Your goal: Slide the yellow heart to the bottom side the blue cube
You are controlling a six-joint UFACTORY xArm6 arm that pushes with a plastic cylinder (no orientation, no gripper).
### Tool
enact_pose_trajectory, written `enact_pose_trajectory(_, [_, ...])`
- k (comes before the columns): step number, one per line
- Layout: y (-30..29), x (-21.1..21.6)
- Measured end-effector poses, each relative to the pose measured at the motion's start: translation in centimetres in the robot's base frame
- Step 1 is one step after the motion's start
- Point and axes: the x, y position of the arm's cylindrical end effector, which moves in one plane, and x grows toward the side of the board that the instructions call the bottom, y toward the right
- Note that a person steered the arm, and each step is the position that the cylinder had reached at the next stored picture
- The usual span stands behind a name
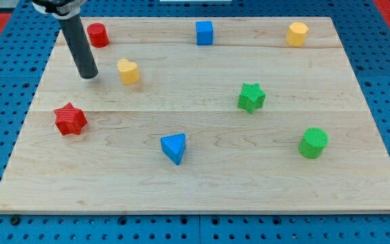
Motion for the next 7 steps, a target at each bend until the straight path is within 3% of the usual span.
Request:
enact_pose_trajectory(2, [0.0, -0.1])
enact_pose_trajectory(5, [14.8, -4.0])
enact_pose_trajectory(7, [20.2, -2.0])
